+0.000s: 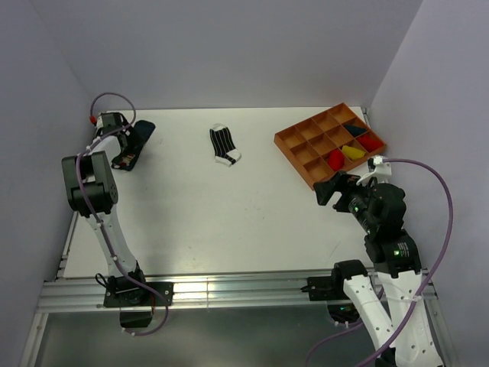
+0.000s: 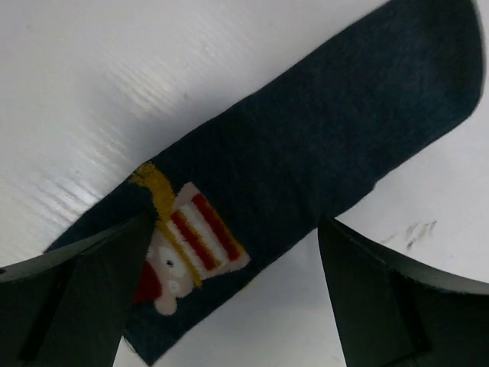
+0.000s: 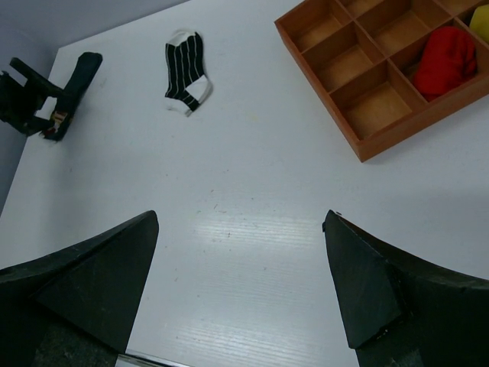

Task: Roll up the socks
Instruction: Move the sock to the center of the board.

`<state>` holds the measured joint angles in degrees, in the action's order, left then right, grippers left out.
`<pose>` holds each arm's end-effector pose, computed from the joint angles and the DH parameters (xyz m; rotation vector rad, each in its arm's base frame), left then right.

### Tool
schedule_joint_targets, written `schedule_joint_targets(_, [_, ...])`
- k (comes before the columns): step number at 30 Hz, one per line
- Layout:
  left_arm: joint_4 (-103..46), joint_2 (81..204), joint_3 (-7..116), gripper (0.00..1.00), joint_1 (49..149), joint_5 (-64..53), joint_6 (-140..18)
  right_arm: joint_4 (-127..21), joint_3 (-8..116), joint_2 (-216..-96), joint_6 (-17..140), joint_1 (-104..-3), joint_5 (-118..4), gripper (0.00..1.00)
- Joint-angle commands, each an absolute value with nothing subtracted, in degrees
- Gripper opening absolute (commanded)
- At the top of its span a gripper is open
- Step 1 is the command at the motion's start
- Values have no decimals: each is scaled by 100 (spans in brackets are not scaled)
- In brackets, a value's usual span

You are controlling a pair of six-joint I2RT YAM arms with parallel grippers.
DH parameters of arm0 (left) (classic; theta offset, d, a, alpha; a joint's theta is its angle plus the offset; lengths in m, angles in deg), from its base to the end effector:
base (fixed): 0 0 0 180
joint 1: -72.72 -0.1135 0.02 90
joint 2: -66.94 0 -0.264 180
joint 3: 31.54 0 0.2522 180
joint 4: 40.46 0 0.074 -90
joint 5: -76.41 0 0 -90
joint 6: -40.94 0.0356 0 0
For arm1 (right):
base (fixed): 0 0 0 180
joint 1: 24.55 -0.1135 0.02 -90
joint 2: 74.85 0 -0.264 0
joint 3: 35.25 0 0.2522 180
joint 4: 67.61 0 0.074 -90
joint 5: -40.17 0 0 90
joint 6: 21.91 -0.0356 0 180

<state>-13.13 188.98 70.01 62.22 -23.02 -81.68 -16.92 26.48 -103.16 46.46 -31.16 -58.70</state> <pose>0.4606 0.0913 0.1681 -0.9488 2.1944 0.0166 0.1010 0.0172 0.3452 0.1403 1.8918 0.4826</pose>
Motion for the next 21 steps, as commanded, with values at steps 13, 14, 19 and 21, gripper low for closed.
schedule_joint_targets(13, [-1290, 16655, 3972, 99, 6770, -629, -9634, -2009, 2484, -9858, 4655, -3316, -5889, 96])
schedule_joint_targets(14, [-1290, 16487, 3648, 99, 7120, -682, -9730, -2027, 2466, -9788, 4664, -3334, -5889, 96])
schedule_joint_targets(19, [-1640, 15450, 2811, 99, 8606, -937, -10723, -2080, 2387, -9647, 4655, -3396, -5994, 96])
schedule_joint_targets(21, [-1746, 15308, 2669, 99, 9309, -955, -11057, -2089, 2378, -9638, 4655, -3413, -6021, 96])
